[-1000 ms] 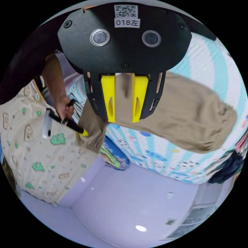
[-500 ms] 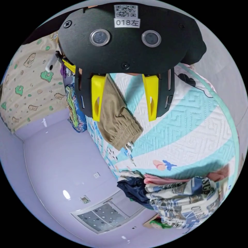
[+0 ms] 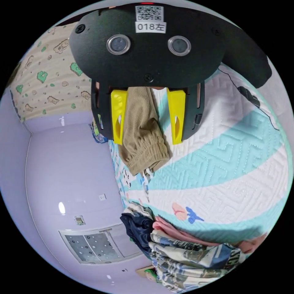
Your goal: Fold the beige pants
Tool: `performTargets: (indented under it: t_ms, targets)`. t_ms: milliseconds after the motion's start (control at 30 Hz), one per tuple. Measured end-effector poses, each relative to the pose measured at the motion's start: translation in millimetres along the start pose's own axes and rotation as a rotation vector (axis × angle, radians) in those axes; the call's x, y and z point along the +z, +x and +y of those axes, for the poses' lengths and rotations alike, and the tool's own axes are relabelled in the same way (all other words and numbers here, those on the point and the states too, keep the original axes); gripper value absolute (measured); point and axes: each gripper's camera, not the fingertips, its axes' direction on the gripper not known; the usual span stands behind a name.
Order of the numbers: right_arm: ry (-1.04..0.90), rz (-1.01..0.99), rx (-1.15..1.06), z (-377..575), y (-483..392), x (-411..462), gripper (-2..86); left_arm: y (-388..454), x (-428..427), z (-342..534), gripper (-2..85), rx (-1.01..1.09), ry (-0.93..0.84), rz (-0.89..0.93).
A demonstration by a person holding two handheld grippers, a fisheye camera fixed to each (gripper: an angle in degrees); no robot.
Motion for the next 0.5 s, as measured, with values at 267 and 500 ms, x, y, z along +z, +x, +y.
performTargets:
  t_ms: [267, 500]
  targets:
    - [0.035, 0.014, 0.043, 9, 24, -15, 9.6, 37, 27, -6, 14.7, -0.006, -0.029, -0.052]
    - [0.126, 0.038, 0.112, 30, 55, -46, 8.0, 146, -4, 13, 7.6, 0.235, 0.059, -0.069]
